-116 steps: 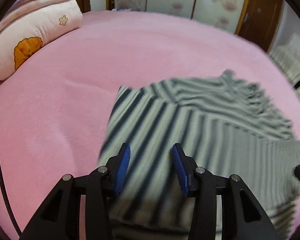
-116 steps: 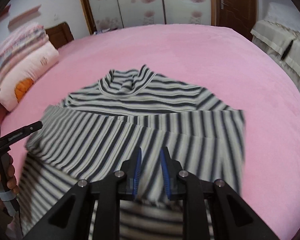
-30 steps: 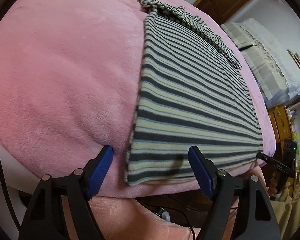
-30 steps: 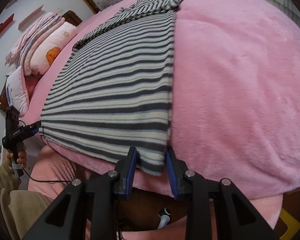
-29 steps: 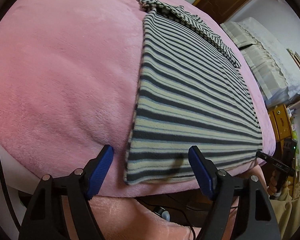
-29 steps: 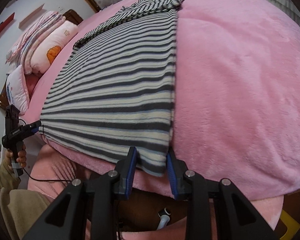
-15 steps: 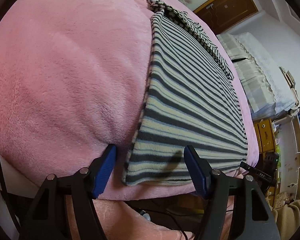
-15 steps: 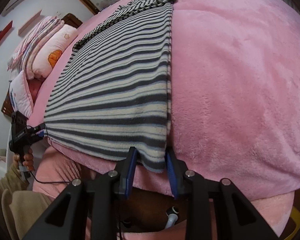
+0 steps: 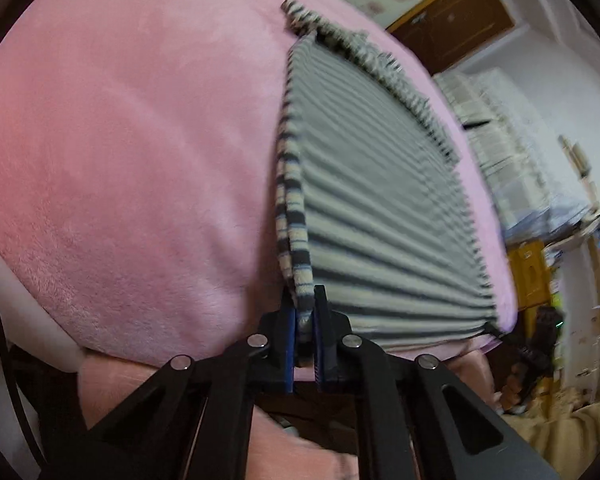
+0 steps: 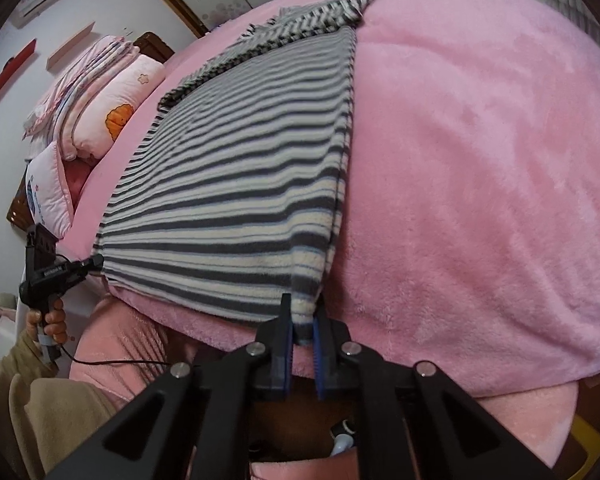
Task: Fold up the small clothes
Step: 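Lift the hem with both tools and fold it over toward the collar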
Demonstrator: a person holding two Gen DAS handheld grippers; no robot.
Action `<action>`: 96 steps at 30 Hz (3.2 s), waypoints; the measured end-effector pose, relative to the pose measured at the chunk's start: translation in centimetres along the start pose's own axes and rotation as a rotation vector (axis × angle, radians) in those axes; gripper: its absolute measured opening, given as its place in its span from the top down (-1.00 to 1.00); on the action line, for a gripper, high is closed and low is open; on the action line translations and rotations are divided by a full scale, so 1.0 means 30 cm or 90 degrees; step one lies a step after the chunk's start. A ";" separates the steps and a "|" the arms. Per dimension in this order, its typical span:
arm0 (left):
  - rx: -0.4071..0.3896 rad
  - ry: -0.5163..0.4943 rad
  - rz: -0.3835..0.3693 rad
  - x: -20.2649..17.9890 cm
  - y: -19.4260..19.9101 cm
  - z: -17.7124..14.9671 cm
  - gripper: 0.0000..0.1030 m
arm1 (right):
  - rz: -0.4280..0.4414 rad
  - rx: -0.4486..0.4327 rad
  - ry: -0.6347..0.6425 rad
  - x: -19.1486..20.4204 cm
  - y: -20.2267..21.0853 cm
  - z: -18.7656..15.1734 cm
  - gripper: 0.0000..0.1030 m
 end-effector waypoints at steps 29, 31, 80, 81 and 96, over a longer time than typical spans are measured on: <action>-0.252 0.297 -0.121 -0.424 -0.163 1.141 0.91 | 0.046 -0.272 -0.058 -0.156 0.098 1.221 0.87; -0.254 0.301 -0.108 -0.424 -0.222 1.218 0.91 | 0.040 -0.264 -0.069 -0.193 0.024 1.282 0.87; -0.222 0.005 0.155 -0.474 -0.574 1.531 0.12 | -0.063 -0.178 -0.218 -0.627 -0.395 1.513 -0.09; -0.190 -0.031 0.157 -0.495 -0.594 1.490 0.12 | -0.067 -0.175 -0.180 -0.586 -0.394 1.514 0.00; 0.006 -0.230 0.191 -0.668 -0.930 1.280 0.12 | -0.112 -0.003 0.083 -0.160 -0.832 1.523 0.89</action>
Point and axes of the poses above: each gripper's, at about its wrist camera, not at the fingertips, and y roughly against the way its jaws point, x to its left, z to its top, the point moved 10 cm from there along -y, roughly the way its jaws point, and after that the axes turned 10 degrees about y, right-handed, at the moved point
